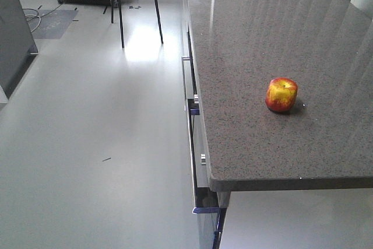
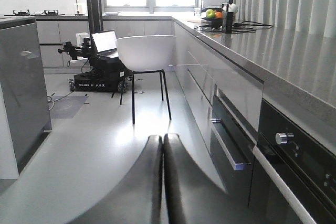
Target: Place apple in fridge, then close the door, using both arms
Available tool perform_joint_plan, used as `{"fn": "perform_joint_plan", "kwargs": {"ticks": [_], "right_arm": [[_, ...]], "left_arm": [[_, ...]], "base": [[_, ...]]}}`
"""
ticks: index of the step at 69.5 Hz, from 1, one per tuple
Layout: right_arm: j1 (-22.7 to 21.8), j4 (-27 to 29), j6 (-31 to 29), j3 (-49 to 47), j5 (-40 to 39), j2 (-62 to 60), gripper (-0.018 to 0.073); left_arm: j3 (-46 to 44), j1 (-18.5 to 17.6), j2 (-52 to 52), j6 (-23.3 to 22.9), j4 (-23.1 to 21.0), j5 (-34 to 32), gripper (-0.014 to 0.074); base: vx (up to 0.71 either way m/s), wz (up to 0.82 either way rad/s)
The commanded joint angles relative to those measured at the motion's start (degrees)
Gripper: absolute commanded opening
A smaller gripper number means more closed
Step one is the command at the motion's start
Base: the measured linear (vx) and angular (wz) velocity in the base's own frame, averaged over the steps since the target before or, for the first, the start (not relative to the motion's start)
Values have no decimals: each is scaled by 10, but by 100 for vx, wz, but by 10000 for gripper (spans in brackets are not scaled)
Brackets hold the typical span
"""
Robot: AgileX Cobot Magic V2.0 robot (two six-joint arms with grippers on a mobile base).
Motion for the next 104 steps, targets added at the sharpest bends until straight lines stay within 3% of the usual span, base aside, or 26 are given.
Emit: {"fn": "perform_joint_plan", "kwargs": {"ticks": [1, 34, 45, 49, 85, 96, 104], "right_arm": [[-3, -5, -4, 6, -42, -6, -3], [-3, -4, -4, 6, -45, -6, -3], [-3, -1, -4, 2, -134, -6, -3], [-3, 7, -4, -20, -132, -2, -3], [-3, 3, -24, -365, 260, 247, -3], [-3, 11, -83, -429, 332, 325, -3], [-3, 24, -90, -463, 363, 379, -3]], "left_arm": [[8, -4, -8, -4, -5, -43, -6], [8, -4, -8, -4, -5, -43, -6], [8, -4, -8, -4, -5, -43, -6], [8, -4, -8, -4, -5, -43, -6], [8, -4, -8, -4, -5, -43, -6], [8, -4, -8, -4, -5, -43, -6], [8, -4, -8, -4, -5, -43, -6]], "base": [[0, 0], [0, 0], [0, 0], [0, 0], [0, 0], [0, 0], [0, 0]]}}
